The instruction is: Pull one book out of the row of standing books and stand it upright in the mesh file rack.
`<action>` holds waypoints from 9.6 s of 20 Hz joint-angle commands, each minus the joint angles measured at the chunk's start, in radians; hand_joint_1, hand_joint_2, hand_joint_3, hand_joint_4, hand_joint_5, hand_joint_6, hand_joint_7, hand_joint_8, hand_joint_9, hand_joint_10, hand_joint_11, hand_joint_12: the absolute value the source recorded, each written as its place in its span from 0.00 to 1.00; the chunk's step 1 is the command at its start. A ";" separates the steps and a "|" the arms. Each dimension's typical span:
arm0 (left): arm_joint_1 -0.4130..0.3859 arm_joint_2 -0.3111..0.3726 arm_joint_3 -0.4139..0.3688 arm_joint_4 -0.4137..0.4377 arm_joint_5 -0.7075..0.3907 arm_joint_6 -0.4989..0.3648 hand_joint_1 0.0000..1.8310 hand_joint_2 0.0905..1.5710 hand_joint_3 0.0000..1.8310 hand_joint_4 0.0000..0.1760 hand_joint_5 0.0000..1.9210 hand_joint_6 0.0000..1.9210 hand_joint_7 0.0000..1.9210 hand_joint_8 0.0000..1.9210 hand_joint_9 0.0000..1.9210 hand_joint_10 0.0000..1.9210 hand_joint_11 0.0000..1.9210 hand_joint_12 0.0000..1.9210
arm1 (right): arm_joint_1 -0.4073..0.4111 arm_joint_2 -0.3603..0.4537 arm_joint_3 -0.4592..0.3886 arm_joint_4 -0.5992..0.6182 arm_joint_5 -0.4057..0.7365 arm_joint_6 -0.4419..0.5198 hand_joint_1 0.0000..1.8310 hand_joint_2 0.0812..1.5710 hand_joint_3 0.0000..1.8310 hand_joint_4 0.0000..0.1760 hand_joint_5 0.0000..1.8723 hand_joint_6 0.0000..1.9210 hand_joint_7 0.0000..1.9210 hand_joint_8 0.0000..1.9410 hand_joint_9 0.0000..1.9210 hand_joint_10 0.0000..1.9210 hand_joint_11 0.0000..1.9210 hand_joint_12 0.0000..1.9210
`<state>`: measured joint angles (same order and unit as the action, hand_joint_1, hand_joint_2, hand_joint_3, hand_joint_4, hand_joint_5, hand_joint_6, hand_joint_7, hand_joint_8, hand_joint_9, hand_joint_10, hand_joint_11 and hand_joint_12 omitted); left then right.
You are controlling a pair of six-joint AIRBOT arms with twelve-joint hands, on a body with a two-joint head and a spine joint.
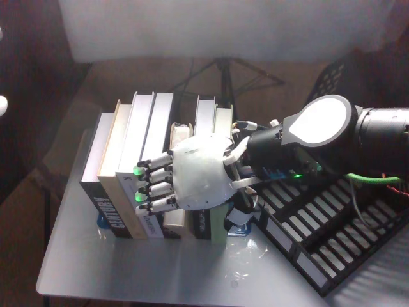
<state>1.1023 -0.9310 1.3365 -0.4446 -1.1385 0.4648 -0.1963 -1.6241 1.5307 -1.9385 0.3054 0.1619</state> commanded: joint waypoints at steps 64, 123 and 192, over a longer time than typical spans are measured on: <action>0.091 0.032 -0.033 -0.132 -0.209 -0.020 0.29 0.90 0.00 0.27 0.02 0.00 0.00 0.00 0.00 0.00 0.00 0.00 | -0.072 -0.069 0.035 -0.048 -0.031 0.059 0.75 0.69 0.00 0.00 0.50 0.57 0.57 0.39 0.46 0.66 0.33 0.91; 0.091 0.025 -0.030 -0.132 -0.220 -0.027 0.28 0.89 0.00 0.23 0.02 0.00 0.00 0.00 0.00 0.00 0.00 0.00 | -0.026 -0.075 0.086 -0.199 -0.019 0.202 0.75 0.69 0.00 0.00 0.51 0.51 0.54 0.46 0.46 0.67 0.35 0.91; 0.052 -0.049 -0.034 -0.081 -0.169 -0.045 0.29 0.89 0.00 0.35 0.01 0.00 0.00 0.00 0.00 0.00 0.00 0.00 | 0.509 0.401 -0.142 0.037 0.074 0.214 0.73 0.74 0.00 0.00 0.41 0.60 0.47 0.64 0.42 0.78 0.30 0.99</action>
<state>1.1622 -0.9821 1.2945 -0.5064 -1.1931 0.4217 0.2916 -1.2369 1.3903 -1.9358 0.4187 0.3843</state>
